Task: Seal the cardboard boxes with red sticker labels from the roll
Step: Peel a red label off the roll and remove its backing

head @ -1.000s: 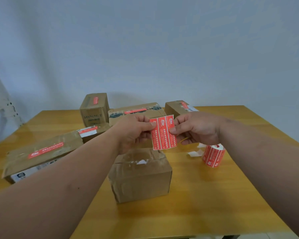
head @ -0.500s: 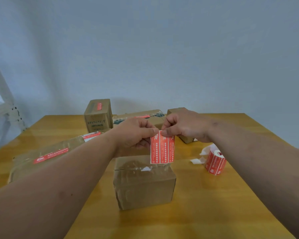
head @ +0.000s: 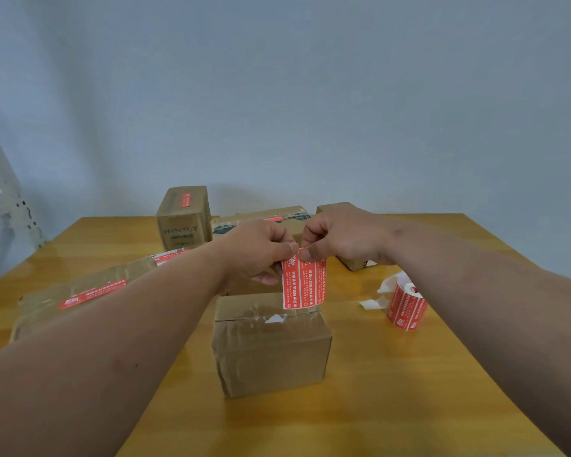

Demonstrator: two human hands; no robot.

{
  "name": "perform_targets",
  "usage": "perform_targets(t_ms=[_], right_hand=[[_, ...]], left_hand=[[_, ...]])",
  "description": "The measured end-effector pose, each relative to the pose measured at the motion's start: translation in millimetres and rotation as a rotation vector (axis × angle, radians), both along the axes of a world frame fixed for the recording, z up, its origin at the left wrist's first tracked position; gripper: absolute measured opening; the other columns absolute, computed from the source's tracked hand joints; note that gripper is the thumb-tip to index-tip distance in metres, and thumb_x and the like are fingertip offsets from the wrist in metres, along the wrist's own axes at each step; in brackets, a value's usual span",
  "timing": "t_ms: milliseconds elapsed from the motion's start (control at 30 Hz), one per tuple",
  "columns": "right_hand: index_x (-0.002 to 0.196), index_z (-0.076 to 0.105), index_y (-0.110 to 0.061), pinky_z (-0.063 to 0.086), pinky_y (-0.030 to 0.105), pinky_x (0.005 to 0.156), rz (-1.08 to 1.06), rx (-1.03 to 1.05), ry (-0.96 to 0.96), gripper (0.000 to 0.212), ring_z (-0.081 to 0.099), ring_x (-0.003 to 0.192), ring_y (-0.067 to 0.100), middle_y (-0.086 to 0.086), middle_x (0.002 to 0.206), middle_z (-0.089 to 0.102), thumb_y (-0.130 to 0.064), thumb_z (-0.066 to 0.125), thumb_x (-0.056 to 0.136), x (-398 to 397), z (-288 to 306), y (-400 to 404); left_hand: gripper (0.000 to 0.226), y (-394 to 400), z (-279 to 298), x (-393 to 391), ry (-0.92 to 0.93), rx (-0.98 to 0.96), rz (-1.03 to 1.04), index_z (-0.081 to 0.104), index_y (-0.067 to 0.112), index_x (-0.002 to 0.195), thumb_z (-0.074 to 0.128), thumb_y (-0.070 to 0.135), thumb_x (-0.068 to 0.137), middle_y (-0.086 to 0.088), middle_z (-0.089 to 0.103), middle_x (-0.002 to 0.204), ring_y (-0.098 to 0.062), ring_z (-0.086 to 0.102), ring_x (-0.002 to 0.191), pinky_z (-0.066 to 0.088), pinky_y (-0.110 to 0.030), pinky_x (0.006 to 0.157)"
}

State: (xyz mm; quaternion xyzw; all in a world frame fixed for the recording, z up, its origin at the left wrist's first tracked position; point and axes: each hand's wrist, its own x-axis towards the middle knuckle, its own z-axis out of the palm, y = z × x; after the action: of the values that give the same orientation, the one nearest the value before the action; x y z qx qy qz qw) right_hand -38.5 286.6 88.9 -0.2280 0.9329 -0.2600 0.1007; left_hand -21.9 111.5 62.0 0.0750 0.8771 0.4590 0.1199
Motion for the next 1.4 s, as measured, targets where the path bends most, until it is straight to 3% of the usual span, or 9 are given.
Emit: perform_targets(t_ms=[100, 267, 467, 633, 867, 933, 1067, 1267, 1400], right_hand=[[0.079, 0.069, -0.025, 0.05, 0.033, 0.082, -0.001, -0.001, -0.004, 0.008, 0.064, 0.091, 0.012, -0.007, 0.09, 0.071, -0.029, 0.072, 0.085, 2, 1, -1], [0.069, 0.065, -0.026, 0.042, 0.023, 0.067, -0.024, -0.032, 0.01, 0.017, 0.06, 0.078, 0.005, -0.011, 0.079, 0.067, -0.024, 0.072, 0.084, 4, -1, -2], [0.072, 0.068, -0.021, 0.038, 0.021, 0.063, -0.051, -0.092, 0.009, 0.012, 0.059, 0.077, 0.005, -0.009, 0.08, 0.067, -0.022, 0.072, 0.083, 6, -2, -1], [0.073, 0.069, -0.02, 0.038, 0.021, 0.063, -0.068, -0.13, 0.011, 0.01, 0.059, 0.077, 0.004, -0.008, 0.084, 0.068, -0.022, 0.073, 0.082, 6, -2, 1], [0.067, 0.067, -0.023, 0.035, 0.017, 0.055, -0.087, -0.162, 0.026, 0.015, 0.054, 0.066, 0.002, -0.01, 0.078, 0.065, -0.021, 0.073, 0.08, 6, -5, 3], [0.069, 0.068, -0.021, 0.034, 0.016, 0.052, -0.087, -0.165, 0.026, 0.013, 0.053, 0.062, 0.001, -0.01, 0.078, 0.065, -0.021, 0.073, 0.081, 6, -6, 4], [0.072, 0.069, -0.018, 0.038, 0.018, 0.058, -0.09, -0.183, 0.021, 0.011, 0.058, 0.072, 0.004, -0.007, 0.084, 0.067, -0.02, 0.074, 0.081, 5, -6, 6], [0.069, 0.065, -0.02, 0.037, 0.007, 0.048, -0.105, -0.206, 0.007, 0.016, 0.059, 0.069, 0.002, -0.01, 0.08, 0.068, -0.021, 0.073, 0.083, 4, -7, 9], [0.068, 0.066, -0.018, 0.038, 0.013, 0.055, -0.107, -0.207, 0.033, 0.015, 0.06, 0.07, 0.002, -0.011, 0.077, 0.066, -0.02, 0.074, 0.081, 2, -9, 9]], left_hand=[[0.019, 1, 0, 1, -0.005, 0.005, 0.012, 0.058, 0.014, 0.084, 0.054, 0.025, 0.099, -0.009, 0.073, 0.09, -0.022, 0.07, 0.092, 0.058, -0.041, 0.086], [0.021, 4, 1, 4, 0.033, -0.026, 0.035, 0.059, 0.01, 0.085, 0.054, 0.024, 0.099, -0.014, 0.073, 0.098, -0.026, 0.07, 0.098, 0.057, -0.041, 0.089], [0.023, 8, 3, 4, 0.086, -0.067, 0.044, 0.059, 0.01, 0.083, 0.052, 0.024, 0.1, -0.013, 0.073, 0.097, -0.023, 0.07, 0.095, 0.058, -0.034, 0.084], [0.021, 9, 5, 3, 0.049, -0.013, 0.049, 0.058, 0.008, 0.087, 0.053, 0.022, 0.1, -0.018, 0.072, 0.102, -0.029, 0.068, 0.103, 0.056, -0.04, 0.091], [0.023, 9, 0, 2, -0.03, 0.109, 0.058, 0.058, 0.011, 0.078, 0.054, 0.019, 0.099, -0.022, 0.071, 0.104, -0.023, 0.065, 0.091, 0.053, -0.041, 0.091], [0.023, 10, -1, 3, -0.049, 0.164, 0.062, 0.058, 0.011, 0.077, 0.055, 0.016, 0.099, -0.02, 0.07, 0.098, -0.023, 0.063, 0.09, 0.053, -0.04, 0.09], [0.023, 12, -1, 2, -0.065, 0.19, 0.067, 0.057, 0.011, 0.077, 0.055, 0.016, 0.099, -0.018, 0.07, 0.098, -0.023, 0.064, 0.091, 0.054, -0.037, 0.088], [0.021, 15, 1, 0, -0.059, 0.182, 0.076, 0.056, 0.01, 0.08, 0.054, 0.018, 0.099, -0.018, 0.071, 0.099, -0.022, 0.066, 0.091, 0.055, -0.03, 0.079], [0.019, 17, -1, -1, -0.065, 0.217, 0.088, 0.056, 0.009, 0.083, 0.054, 0.019, 0.099, -0.012, 0.072, 0.09, -0.019, 0.067, 0.088, 0.055, -0.027, 0.075]])
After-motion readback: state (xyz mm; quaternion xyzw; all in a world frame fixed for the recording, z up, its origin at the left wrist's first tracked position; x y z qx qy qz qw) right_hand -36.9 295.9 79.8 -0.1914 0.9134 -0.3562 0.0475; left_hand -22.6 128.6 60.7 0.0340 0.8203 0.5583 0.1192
